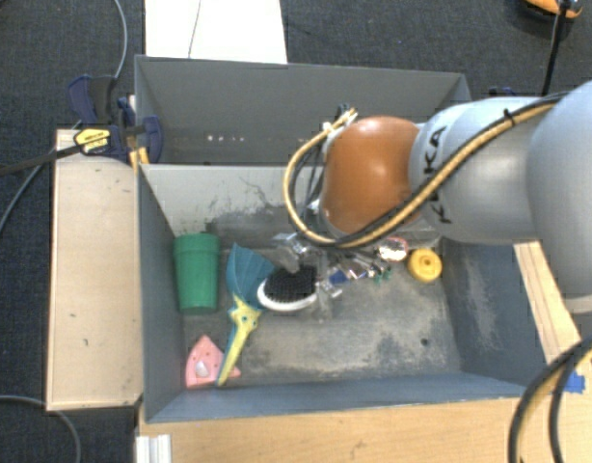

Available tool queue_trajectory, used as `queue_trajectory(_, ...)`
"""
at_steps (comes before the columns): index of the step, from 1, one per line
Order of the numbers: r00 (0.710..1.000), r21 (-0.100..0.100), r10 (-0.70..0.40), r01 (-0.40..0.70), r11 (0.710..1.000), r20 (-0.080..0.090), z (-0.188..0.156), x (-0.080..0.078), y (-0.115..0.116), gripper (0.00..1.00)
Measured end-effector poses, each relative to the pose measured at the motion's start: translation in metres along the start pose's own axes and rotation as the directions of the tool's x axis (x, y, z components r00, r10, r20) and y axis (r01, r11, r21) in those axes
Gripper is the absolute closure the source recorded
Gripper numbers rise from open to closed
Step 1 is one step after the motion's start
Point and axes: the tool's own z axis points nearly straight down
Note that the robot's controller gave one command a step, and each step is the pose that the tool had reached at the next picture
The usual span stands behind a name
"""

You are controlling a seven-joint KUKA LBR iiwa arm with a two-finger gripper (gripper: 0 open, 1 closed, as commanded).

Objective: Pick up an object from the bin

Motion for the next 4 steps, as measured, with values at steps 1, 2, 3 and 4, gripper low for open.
queue_trajectory(1, 0.999, 0.001, -0.053, 0.053, 0.999, -0.002, 0.018, -0.001, 0.013, 1.0)
queue_trajectory(2, 0.999, 0.001, -0.052, 0.052, 0.999, -0.002, 0.018, -0.001, 0.013, 1.0)
queue_trajectory(3, 0.998, 0.005, -0.064, 0.064, 0.998, -0.001, 0.018, -0.014, 0.016, 1.0)
queue_trajectory(4, 0.998, 0.003, -0.066, 0.066, 0.998, -0.002, 0.019, -0.022, 0.019, 1.0)
